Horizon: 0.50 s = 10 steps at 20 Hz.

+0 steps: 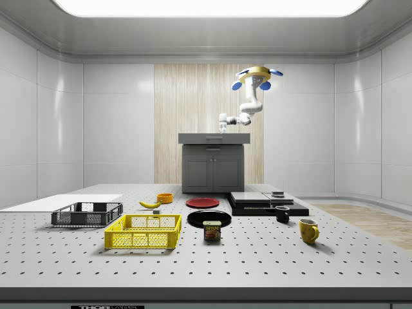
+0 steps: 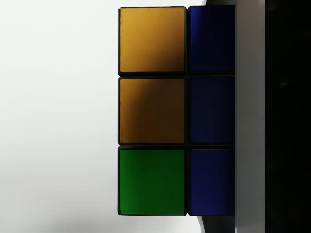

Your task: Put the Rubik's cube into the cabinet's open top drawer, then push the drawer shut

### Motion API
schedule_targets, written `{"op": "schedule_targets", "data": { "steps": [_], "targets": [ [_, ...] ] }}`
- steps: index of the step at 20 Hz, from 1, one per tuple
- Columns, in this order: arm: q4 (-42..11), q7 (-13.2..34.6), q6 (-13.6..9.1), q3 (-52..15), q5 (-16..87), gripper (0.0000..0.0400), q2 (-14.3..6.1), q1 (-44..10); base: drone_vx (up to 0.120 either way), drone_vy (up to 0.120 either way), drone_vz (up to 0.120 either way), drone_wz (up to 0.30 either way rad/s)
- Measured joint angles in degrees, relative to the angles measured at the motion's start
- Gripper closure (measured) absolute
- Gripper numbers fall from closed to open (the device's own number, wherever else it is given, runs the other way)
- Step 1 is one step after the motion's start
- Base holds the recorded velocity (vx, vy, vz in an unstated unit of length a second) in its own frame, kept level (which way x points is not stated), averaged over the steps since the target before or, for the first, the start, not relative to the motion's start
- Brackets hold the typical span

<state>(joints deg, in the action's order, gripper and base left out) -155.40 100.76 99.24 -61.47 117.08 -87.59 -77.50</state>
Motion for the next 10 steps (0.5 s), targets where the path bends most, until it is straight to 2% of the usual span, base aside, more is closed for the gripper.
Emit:
{"op": "schedule_targets", "data": {
  "steps": [4, 10],
  "targets": [
    [0.4, -0.2, -0.1, 0.8, 0.9, 0.0023, 0.6, 0.0, 0.000, 0.000, 0.000, 0.000],
    [-1.2, -0.4, -2.1, -2.1, -1.5, 0.0005, 0.8, 1.2, 0.000, 0.000, 0.000, 0.000]
  ]
}}
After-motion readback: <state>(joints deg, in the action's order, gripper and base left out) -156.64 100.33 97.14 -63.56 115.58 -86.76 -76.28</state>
